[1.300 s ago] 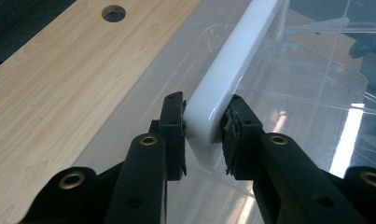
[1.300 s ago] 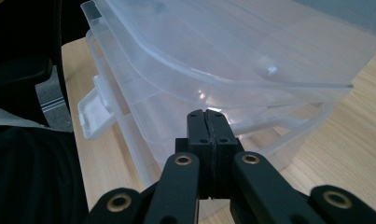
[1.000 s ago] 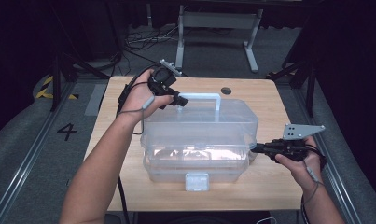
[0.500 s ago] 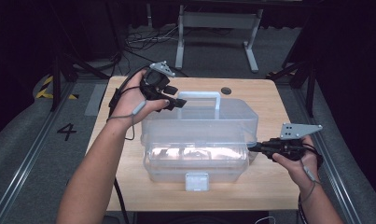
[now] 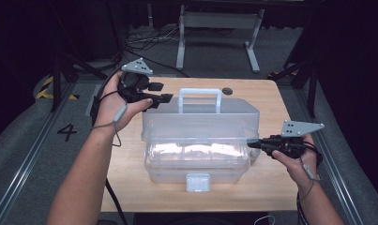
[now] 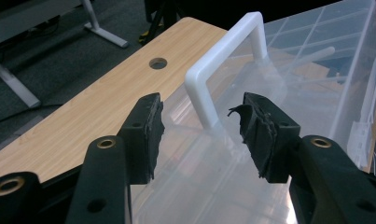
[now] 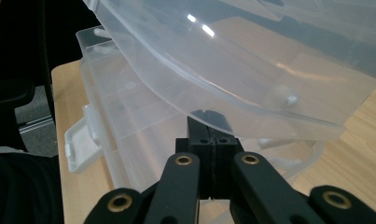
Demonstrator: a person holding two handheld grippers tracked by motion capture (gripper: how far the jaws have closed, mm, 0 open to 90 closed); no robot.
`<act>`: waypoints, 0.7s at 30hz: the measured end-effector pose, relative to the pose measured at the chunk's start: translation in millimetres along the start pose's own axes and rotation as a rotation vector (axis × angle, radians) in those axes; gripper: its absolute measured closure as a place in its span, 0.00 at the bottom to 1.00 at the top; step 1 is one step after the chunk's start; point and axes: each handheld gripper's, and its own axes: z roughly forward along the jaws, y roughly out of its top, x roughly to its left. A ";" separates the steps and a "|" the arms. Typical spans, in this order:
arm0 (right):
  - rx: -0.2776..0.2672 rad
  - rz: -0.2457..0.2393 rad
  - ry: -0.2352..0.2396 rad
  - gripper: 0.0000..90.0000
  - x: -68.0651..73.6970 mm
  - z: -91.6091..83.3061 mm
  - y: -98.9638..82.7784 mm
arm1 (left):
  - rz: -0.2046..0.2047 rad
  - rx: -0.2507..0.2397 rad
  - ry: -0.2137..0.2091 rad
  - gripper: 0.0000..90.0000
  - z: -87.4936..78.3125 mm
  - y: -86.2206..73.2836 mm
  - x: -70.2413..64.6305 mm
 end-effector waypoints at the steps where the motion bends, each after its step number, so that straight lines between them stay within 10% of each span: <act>1: -0.006 0.001 -0.003 1.00 -0.3 0.0 0.4 | -0.005 -0.001 0.006 0.54 -2.5 -1.9 1.0; 21: -0.039 0.002 -0.079 1.00 -4.6 1.7 13.6 | -0.085 -0.100 0.108 0.57 -54.5 -58.6 7.7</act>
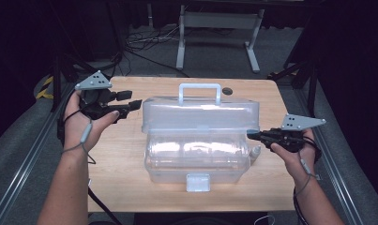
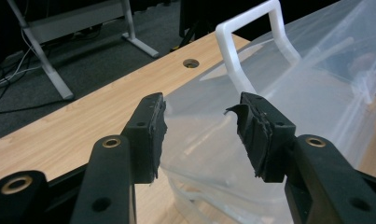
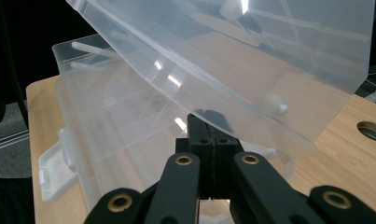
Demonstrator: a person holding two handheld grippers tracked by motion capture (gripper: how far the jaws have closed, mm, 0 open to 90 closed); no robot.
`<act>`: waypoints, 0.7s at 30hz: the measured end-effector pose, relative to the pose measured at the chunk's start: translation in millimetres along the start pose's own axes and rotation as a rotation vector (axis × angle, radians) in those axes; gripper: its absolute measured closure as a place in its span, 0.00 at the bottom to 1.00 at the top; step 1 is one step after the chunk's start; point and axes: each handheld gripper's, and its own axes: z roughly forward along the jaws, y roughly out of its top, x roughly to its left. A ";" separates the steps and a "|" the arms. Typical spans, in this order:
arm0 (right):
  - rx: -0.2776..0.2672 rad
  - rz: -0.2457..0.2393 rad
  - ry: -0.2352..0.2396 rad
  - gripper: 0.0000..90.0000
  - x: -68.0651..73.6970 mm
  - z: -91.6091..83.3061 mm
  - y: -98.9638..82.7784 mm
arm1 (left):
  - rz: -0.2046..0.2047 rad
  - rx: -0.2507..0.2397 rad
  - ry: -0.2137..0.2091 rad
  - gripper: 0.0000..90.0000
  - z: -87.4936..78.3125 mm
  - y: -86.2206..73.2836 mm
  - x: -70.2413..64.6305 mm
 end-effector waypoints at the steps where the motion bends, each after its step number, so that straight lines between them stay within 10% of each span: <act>1: 0.000 0.000 0.000 1.00 0.0 0.0 0.0 | 0.000 0.000 0.000 0.57 0.0 0.0 0.0; 21: -0.044 0.031 -0.065 1.00 -7.4 3.6 16.3 | -0.029 0.026 -0.017 0.58 0.8 -50.5 -4.5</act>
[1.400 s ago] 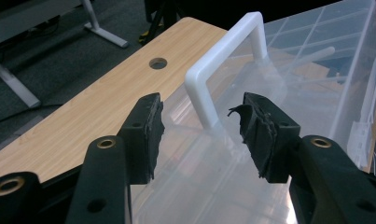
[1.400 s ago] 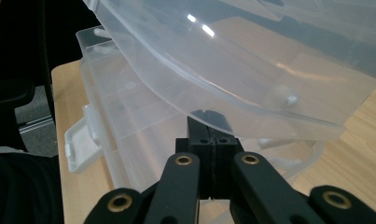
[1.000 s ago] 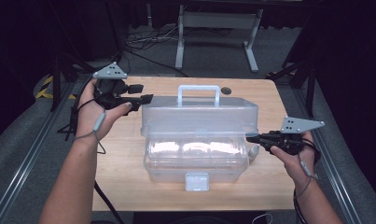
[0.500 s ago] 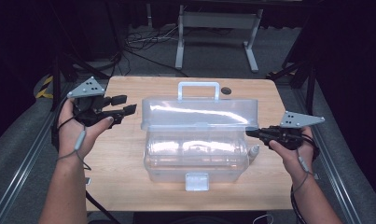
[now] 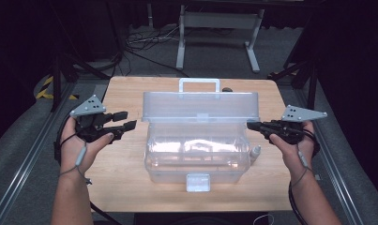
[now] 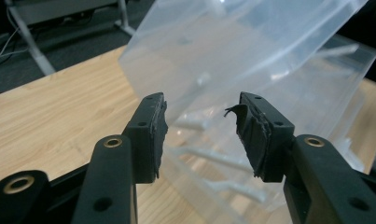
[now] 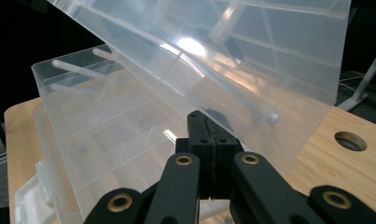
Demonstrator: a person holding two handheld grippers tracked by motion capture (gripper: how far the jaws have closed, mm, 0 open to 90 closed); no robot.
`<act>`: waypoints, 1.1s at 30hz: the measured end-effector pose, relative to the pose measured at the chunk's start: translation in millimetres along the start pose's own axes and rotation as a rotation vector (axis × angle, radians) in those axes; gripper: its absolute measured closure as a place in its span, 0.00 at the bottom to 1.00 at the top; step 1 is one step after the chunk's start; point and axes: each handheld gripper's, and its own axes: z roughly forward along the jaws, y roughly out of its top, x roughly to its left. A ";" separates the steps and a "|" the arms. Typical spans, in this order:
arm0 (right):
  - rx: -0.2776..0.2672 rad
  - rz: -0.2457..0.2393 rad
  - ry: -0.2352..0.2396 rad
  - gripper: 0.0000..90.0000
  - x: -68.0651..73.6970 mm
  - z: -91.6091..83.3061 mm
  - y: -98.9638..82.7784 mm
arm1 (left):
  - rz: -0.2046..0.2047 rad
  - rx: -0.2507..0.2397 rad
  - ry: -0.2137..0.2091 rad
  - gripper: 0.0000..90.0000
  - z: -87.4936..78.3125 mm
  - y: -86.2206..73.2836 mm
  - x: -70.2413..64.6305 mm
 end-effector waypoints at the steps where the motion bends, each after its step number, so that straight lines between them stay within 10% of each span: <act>1: -0.006 0.001 -0.004 1.00 -0.4 0.4 0.4 | -0.004 -0.002 0.001 0.58 0.6 -1.1 -0.7; 9: -0.030 0.014 -0.008 1.00 -0.1 0.8 -1.5 | -0.018 0.012 -0.026 0.63 6.1 -5.5 -1.5; 18: -0.059 0.022 -0.017 1.00 -1.5 2.4 -1.2 | 0.000 0.035 -0.141 0.98 8.8 -7.2 -8.1; 33: -0.093 0.027 -0.038 1.00 -6.7 6.5 4.0 | 0.008 0.032 -0.140 0.98 49.0 -12.0 -19.8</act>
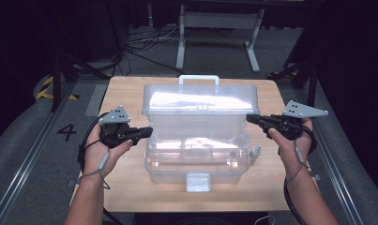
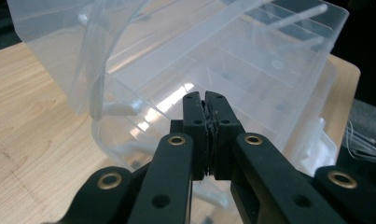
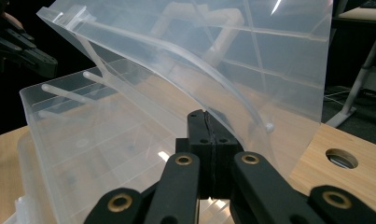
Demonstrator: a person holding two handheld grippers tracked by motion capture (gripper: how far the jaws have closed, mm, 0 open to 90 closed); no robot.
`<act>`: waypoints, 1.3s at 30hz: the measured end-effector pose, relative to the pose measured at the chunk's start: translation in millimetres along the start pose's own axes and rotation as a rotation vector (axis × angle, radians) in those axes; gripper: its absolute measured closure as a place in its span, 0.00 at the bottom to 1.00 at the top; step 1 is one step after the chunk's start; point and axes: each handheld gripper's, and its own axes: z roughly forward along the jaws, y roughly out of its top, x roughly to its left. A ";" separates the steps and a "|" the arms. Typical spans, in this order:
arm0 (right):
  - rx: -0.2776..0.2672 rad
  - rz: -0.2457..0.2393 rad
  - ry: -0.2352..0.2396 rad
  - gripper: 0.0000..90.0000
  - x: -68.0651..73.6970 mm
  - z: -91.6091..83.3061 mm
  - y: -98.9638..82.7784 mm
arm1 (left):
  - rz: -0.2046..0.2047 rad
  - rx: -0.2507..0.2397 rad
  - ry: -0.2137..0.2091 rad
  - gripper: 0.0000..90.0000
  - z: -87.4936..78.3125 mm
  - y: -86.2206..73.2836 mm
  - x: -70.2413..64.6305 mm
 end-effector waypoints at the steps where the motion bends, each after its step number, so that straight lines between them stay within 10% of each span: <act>1: 0.000 0.000 0.000 1.00 0.0 0.0 0.0 | 0.000 0.000 0.000 0.98 0.0 0.0 0.0; 14: -0.019 0.009 -0.012 1.00 -2.8 5.4 4.7 | 0.011 -0.125 0.123 0.99 18.4 24.1 5.3; 28: -0.019 0.014 -0.033 1.00 -5.7 9.6 8.3 | 0.044 -0.127 0.212 1.00 23.2 35.0 8.8; 39: 0.021 -0.012 -0.064 1.00 -0.2 5.8 15.1 | 0.035 -0.155 0.194 1.00 26.0 38.1 15.9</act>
